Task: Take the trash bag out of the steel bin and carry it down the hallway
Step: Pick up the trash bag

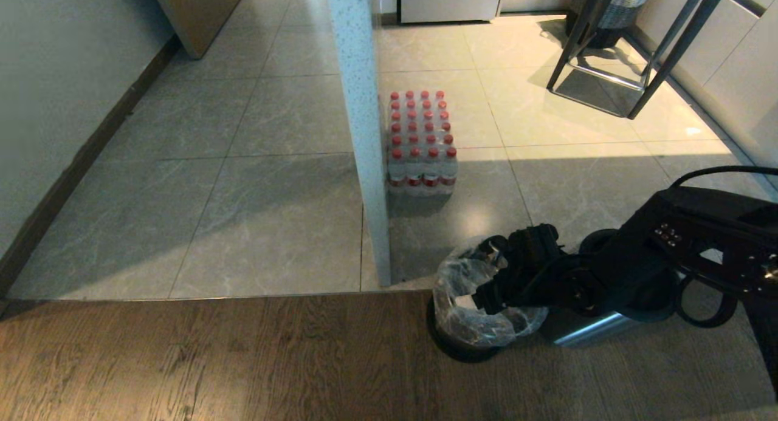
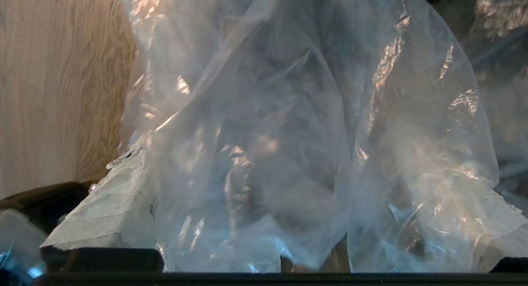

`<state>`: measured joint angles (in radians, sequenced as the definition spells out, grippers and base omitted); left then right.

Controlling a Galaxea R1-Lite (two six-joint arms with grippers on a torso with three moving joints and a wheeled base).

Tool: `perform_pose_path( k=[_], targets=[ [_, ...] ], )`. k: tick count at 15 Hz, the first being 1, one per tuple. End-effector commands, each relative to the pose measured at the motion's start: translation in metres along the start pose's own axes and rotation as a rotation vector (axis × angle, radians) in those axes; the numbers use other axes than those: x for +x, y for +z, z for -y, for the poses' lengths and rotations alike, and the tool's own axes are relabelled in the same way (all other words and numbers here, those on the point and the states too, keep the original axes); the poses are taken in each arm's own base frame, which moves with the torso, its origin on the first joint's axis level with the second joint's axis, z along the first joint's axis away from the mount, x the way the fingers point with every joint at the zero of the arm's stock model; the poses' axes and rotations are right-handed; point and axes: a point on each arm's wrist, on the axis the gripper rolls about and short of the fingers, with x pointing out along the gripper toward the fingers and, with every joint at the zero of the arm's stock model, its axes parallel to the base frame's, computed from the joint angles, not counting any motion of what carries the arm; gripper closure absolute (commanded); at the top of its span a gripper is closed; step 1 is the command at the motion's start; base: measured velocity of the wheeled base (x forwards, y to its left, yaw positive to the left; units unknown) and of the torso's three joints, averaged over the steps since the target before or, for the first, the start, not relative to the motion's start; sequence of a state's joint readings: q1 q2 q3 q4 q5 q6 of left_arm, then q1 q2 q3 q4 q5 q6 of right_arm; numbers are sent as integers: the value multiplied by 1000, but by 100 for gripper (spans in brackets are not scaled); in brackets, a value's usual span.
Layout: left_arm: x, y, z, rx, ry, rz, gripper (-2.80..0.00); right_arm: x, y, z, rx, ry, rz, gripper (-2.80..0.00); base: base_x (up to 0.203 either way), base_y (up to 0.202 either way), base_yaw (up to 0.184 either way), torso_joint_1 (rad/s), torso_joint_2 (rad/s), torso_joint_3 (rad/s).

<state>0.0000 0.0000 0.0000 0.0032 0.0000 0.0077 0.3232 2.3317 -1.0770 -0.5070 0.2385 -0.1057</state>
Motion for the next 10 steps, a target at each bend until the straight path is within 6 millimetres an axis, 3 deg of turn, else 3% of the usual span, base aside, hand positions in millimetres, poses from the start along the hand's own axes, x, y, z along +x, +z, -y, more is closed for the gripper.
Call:
perform_pose_path(
  k=[1, 7, 8, 10],
  targets=[
    [0, 0, 0, 0, 0, 0, 0, 12, -7, 2, 1, 2, -11, -280, 0, 0, 0, 0, 0, 0],
    [0, 0, 0, 0, 0, 0, 0, 19, -6, 6, -1, 0, 10, -280, 0, 0, 0, 0, 0, 0],
    [0, 0, 0, 0, 0, 0, 0, 19, -5, 6, -6, -2, 19, 0, 0, 0, 0, 0, 0, 0],
    [0, 0, 0, 0, 0, 0, 0, 21, -3, 7, -16, -16, 31, 0, 0, 0, 0, 0, 0, 0]
  ],
)
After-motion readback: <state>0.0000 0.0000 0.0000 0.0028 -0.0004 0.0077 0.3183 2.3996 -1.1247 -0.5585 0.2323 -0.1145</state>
